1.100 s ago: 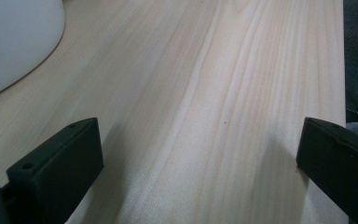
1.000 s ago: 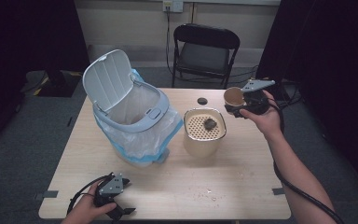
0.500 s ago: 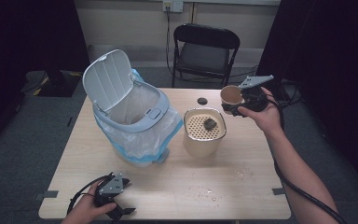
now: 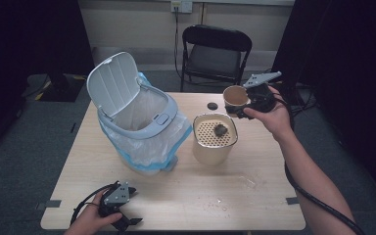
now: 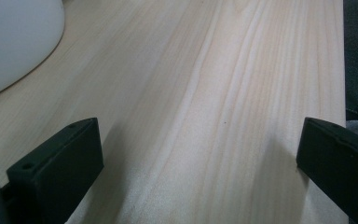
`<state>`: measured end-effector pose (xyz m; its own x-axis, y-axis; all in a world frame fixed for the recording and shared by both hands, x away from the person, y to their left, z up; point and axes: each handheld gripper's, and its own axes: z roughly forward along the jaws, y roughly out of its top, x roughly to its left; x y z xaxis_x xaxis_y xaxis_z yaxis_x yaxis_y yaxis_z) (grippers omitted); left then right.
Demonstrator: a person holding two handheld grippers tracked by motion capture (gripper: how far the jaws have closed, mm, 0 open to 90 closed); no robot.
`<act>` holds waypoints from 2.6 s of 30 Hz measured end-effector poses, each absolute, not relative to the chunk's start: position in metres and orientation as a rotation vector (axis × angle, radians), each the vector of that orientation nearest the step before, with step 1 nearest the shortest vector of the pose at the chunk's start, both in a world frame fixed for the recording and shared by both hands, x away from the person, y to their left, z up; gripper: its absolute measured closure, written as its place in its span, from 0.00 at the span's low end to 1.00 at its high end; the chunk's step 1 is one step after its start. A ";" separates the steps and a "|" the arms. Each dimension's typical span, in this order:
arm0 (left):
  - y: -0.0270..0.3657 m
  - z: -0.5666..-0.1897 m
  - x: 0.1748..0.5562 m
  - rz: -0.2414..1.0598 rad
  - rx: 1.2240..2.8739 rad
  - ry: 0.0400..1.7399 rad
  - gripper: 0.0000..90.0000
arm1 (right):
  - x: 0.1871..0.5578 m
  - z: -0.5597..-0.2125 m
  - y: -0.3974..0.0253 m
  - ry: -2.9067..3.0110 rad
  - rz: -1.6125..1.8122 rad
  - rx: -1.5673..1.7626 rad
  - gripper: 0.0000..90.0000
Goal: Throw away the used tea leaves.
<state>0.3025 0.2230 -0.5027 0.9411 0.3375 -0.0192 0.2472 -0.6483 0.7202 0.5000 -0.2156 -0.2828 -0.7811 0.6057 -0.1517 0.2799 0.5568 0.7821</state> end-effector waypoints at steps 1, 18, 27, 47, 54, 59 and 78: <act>0.223 -0.503 0.302 0.148 2.306 0.410 0.00 | 0.500 -0.281 -0.213 2.390 1.096 0.710 0.31; 0.223 -0.503 0.302 0.148 2.305 0.411 0.00 | 0.500 -0.251 -0.177 2.448 1.135 0.629 0.31; 0.223 -0.503 0.302 0.148 2.305 0.411 0.00 | 0.501 -0.235 -0.157 2.473 1.145 0.589 0.31; 0.223 -0.502 0.302 0.151 2.309 0.411 0.00 | 0.501 -0.207 -0.118 2.512 1.169 0.506 0.31; 0.223 -0.502 0.303 0.152 2.313 0.407 0.00 | 0.500 -0.199 -0.104 2.526 1.216 0.482 0.31; 0.223 -0.502 0.303 0.152 2.314 0.407 0.00 | 0.499 -0.195 -0.093 2.536 1.222 0.457 0.31; 0.223 -0.502 0.302 0.147 2.312 0.410 0.00 | 0.490 -0.190 -0.053 2.568 1.268 0.384 0.31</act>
